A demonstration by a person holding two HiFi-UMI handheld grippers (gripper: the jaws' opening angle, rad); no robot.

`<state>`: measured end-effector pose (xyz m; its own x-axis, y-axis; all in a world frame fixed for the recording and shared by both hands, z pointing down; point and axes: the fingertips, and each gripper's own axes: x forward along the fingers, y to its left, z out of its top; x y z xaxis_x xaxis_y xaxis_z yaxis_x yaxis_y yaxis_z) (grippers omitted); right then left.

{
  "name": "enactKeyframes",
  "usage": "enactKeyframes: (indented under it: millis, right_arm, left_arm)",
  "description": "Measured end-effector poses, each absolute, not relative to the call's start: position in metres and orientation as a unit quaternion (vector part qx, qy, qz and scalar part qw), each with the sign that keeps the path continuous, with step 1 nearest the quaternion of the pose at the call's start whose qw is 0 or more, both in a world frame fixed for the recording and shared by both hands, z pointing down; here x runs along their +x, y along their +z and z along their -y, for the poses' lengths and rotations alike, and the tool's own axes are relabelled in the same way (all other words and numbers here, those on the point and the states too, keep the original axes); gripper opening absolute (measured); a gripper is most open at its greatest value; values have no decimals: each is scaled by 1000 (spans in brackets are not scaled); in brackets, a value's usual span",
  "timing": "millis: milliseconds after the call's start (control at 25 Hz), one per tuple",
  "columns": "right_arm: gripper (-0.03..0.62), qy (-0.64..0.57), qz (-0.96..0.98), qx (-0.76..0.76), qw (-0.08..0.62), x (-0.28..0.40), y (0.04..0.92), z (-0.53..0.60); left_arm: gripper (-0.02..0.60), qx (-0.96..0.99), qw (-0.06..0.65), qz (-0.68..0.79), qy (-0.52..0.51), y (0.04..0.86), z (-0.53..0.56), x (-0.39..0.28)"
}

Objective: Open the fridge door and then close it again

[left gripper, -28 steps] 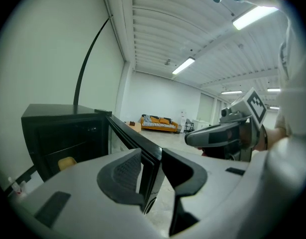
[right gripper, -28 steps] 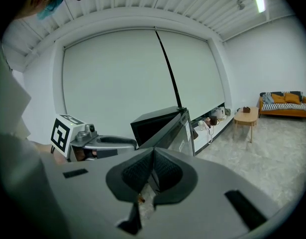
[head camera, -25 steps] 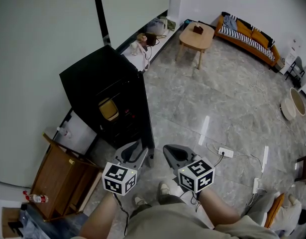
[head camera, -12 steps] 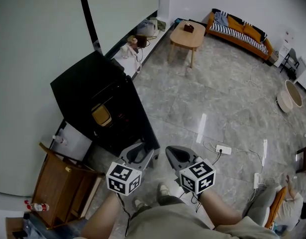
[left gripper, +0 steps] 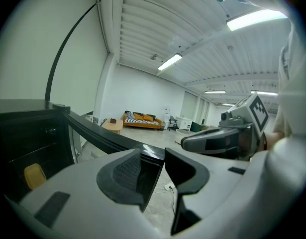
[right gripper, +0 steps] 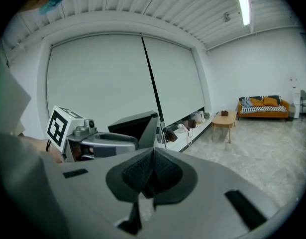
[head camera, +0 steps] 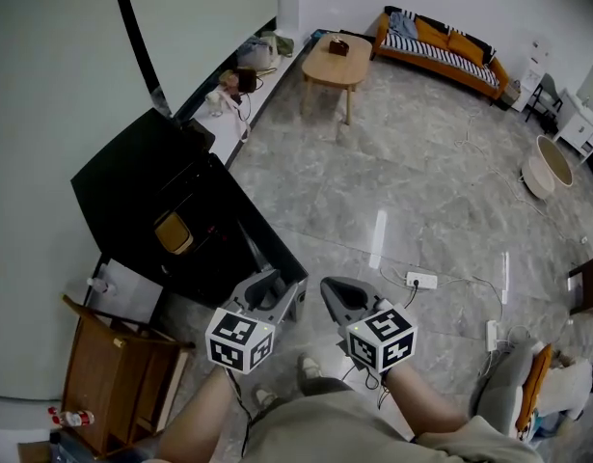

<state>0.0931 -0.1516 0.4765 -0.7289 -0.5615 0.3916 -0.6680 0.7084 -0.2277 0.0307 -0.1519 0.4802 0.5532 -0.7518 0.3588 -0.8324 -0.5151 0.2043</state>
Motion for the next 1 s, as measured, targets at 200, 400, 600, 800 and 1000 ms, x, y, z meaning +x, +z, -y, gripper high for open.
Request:
enactKeyframes:
  millis: [200,400,600,800,1000]
  right_arm:
    - [-3,179,906,355,144,117,475,170]
    - [-3,168,901,373,147,139,477,191]
    - [-3,161,893,395,142,164,477,216]
    - [-3,147,889,411,137,184,470,241]
    - [-3,144,885,425,128,197,462,258]
  left_arm:
    - [149,866,180,451,121,479,170,53]
    - [147,865,179,449,132,481,193,72]
    - [112,865,166,452,143,483,218,89]
    - [75,868,150,460,115,469,249,95]
    - [77,866,146,459,133,466,284,103]
